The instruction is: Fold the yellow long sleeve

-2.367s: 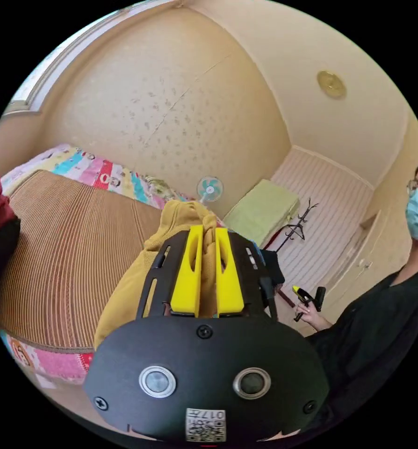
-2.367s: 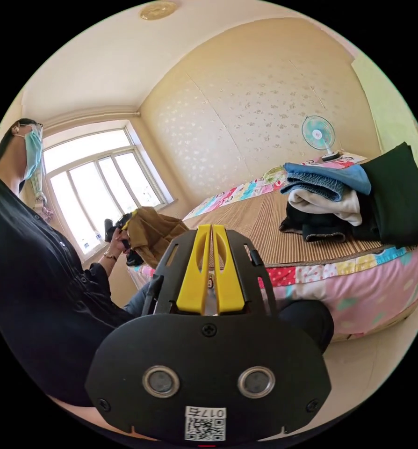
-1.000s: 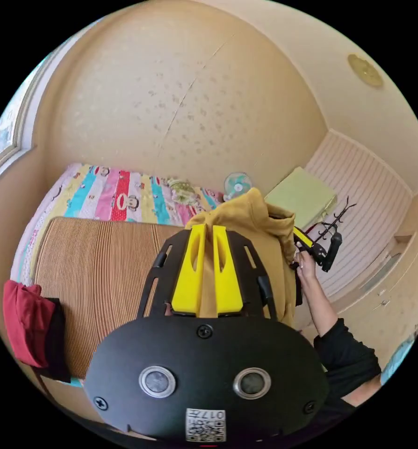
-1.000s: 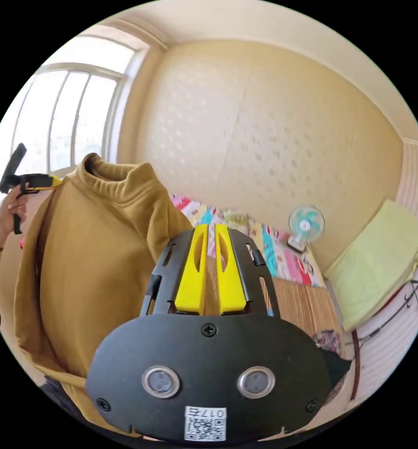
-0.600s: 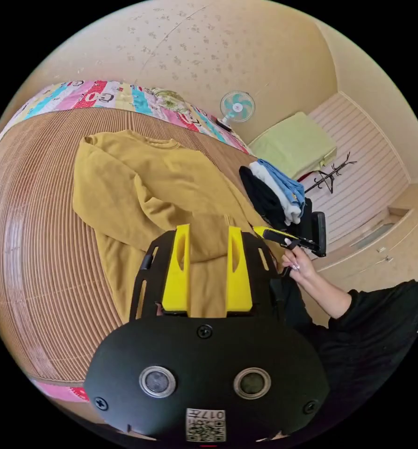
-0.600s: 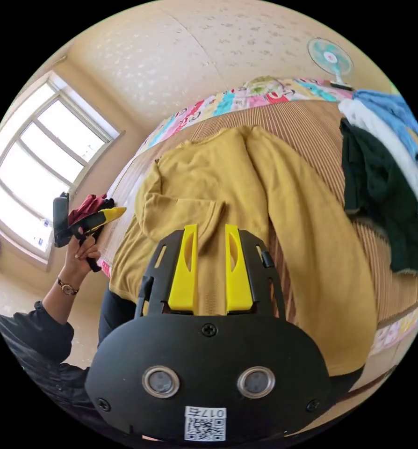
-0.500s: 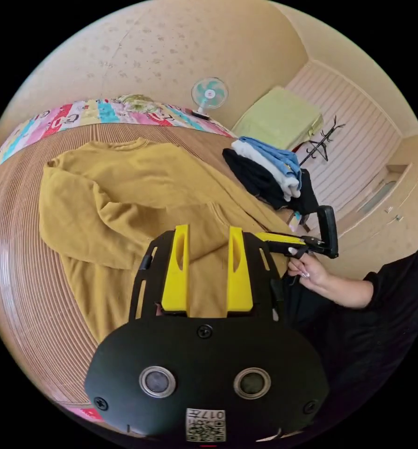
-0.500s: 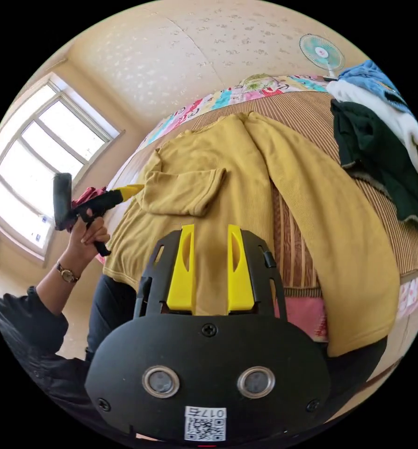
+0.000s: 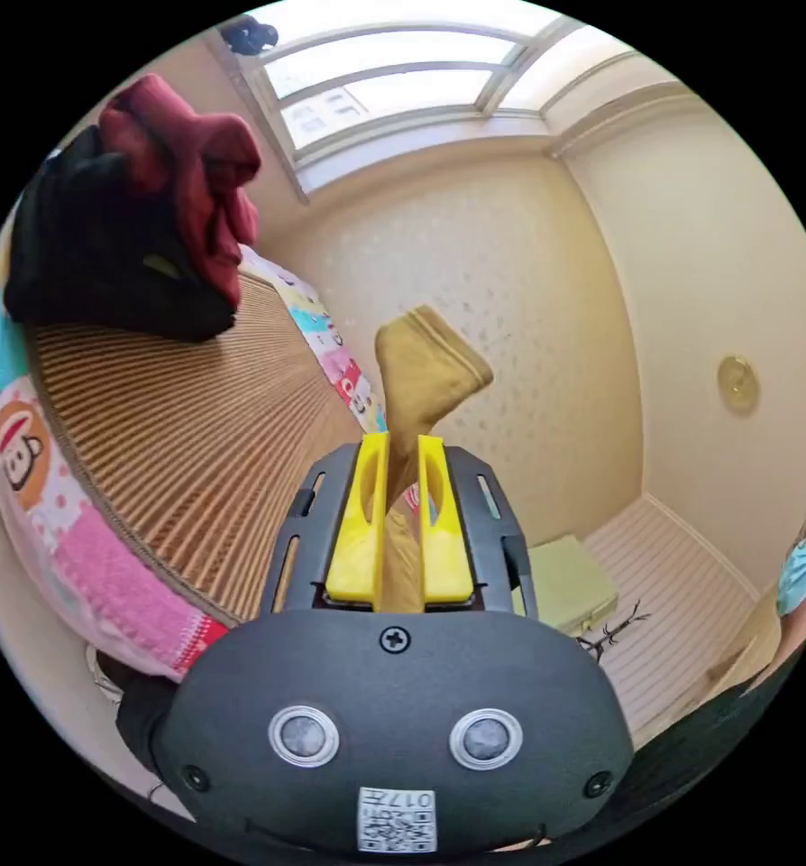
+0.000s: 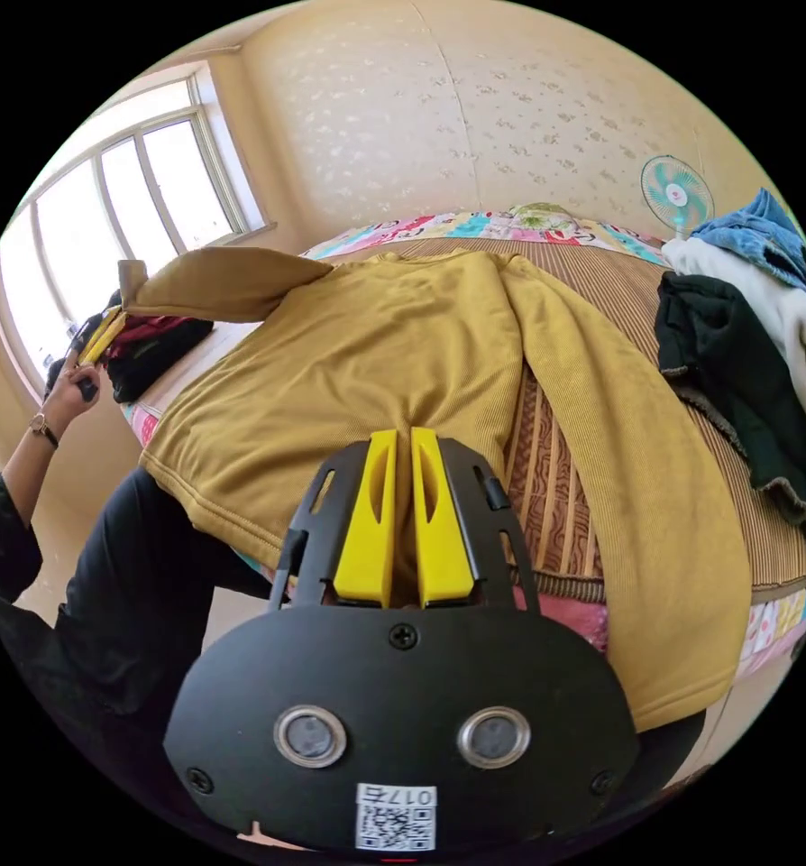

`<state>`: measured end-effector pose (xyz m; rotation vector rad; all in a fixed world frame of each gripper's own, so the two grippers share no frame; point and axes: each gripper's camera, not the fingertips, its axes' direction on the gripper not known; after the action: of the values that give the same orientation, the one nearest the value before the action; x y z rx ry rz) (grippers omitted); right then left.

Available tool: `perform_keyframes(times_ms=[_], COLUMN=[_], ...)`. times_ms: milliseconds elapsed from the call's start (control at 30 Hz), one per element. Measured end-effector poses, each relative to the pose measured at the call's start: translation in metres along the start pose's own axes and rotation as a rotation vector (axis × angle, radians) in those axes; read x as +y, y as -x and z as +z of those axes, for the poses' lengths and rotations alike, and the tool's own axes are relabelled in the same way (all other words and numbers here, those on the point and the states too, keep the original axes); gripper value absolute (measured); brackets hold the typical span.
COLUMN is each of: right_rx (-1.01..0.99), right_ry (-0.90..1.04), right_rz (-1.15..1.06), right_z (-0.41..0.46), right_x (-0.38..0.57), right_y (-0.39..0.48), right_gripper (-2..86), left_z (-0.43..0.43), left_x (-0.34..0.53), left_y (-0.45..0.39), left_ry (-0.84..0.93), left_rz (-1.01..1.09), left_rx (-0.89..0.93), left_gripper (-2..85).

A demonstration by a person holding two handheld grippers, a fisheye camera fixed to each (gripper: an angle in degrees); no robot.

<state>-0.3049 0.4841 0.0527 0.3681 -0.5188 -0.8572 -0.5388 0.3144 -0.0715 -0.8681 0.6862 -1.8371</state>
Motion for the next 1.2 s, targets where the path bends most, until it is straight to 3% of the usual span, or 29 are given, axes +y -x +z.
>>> perform_keyframes(times_ms=[67,167,333,467,633,700,767,833,867,933,1000,1067,1200], right_rx=[0.033,0.049,0.077,-0.039,-0.102,-0.172,-0.238,-0.303,-0.316,-0.348,-0.361,-0.381,-0.387], right_ry=[-0.007,-0.023,0.115,-0.083,0.220,0.150,0.137,0.140,0.137,0.121,0.117,0.114,0.126], right_rz=[-0.013,0.012,0.155,0.050,0.021,0.055,0.089,0.127,0.131,0.130,0.134,0.142,0.151], right_z=[0.001,0.002,-0.008,-0.025,0.066,0.062,0.063,0.065,0.064,0.062,0.062,0.063,0.064], right_x=[0.003,0.007,-0.024,-0.048,-0.067,-0.057,-0.051,-0.046,-0.045,-0.038,-0.034,-0.029,-0.024], right_y=[0.006,0.007,0.010,0.031,0.024,0.008,-0.008,-0.024,-0.028,-0.037,-0.043,-0.052,-0.065], right_gripper=[3.7,3.7,3.2,3.0,3.2,2.7,2.5,2.4,2.3,2.3,2.2,2.1,1.9], left_z=[-0.050,-0.066,-0.042,0.005,0.040,0.056,0.102,0.145,0.151,0.153,0.144,0.119,0.143], left_x=[-0.001,0.019,0.040,0.013,-0.037,-0.049,-0.051,-0.041,-0.032,-0.034,-0.052,-0.077,-0.093], left_y=[0.029,0.040,0.052,0.053,0.025,0.011,0.011,0.035,0.031,0.025,0.019,-0.013,-0.081], left_ry=[0.018,0.123,0.190,0.221,0.180,0.206,0.411,0.676,0.667,0.654,0.648,0.529,0.547], left_rz=[-0.074,-0.081,-0.142,-0.149,0.042,0.199,0.412,0.486,0.599,0.610,0.450,0.312,0.337], left_rx=[-0.127,-0.179,-0.126,-0.072,-0.427,-0.531,-0.702,-0.877,-0.899,-0.994,-0.930,-0.546,-0.095], left_gripper=[10.5,12.1,12.5,13.8,13.8,13.7,13.8,13.6,12.9,5.4,3.4,2.7,2.4])
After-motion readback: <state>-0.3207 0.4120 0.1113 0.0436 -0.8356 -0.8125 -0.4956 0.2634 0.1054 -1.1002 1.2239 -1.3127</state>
